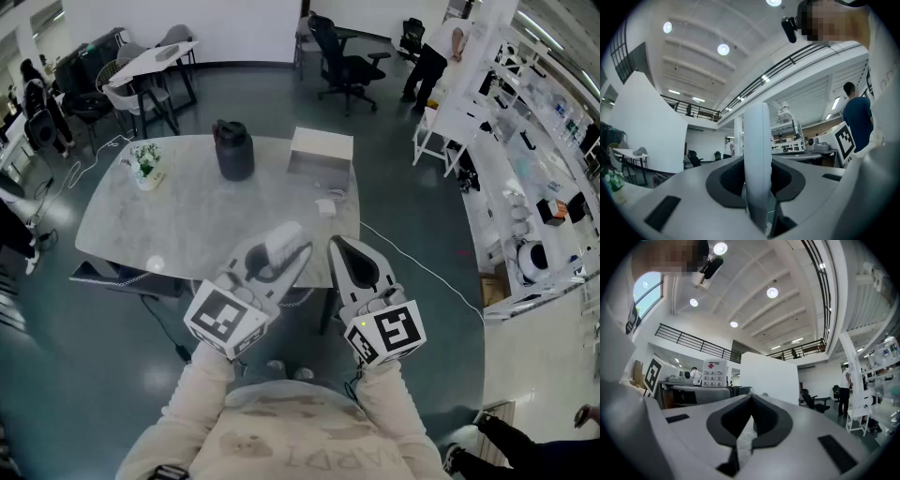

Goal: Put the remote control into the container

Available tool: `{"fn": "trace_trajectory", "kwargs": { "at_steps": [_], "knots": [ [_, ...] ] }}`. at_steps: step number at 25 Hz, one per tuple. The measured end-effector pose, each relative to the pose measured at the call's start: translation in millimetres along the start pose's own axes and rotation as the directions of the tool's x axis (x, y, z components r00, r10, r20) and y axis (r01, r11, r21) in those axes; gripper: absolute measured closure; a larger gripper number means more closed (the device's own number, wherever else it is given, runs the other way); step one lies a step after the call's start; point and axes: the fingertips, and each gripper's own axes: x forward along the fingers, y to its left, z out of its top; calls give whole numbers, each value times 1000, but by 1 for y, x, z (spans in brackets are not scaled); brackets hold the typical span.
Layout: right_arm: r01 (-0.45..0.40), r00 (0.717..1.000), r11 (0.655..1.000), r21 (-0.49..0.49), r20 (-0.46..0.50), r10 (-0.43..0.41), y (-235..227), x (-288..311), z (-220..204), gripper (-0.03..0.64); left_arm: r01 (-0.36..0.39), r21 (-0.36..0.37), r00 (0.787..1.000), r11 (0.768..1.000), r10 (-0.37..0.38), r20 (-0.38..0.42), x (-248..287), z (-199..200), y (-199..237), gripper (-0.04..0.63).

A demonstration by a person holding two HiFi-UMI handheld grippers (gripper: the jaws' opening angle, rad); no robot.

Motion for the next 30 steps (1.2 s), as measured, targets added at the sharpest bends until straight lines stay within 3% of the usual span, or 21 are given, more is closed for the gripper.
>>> {"fn": "trace_trajectory", "kwargs": {
  "at_steps": [17, 30],
  "knots": [
    [-46, 999, 999, 28, 18, 45, -5, -2, -1, 600, -4, -17, 1000, 1000, 4, -20, 14, -8, 1, 491],
    [-36, 998, 996, 78, 61, 31, -50, -23, -4, 600, -9, -8, 1000, 1000, 9, -30, 58, -16, 3, 491]
  ]
}}
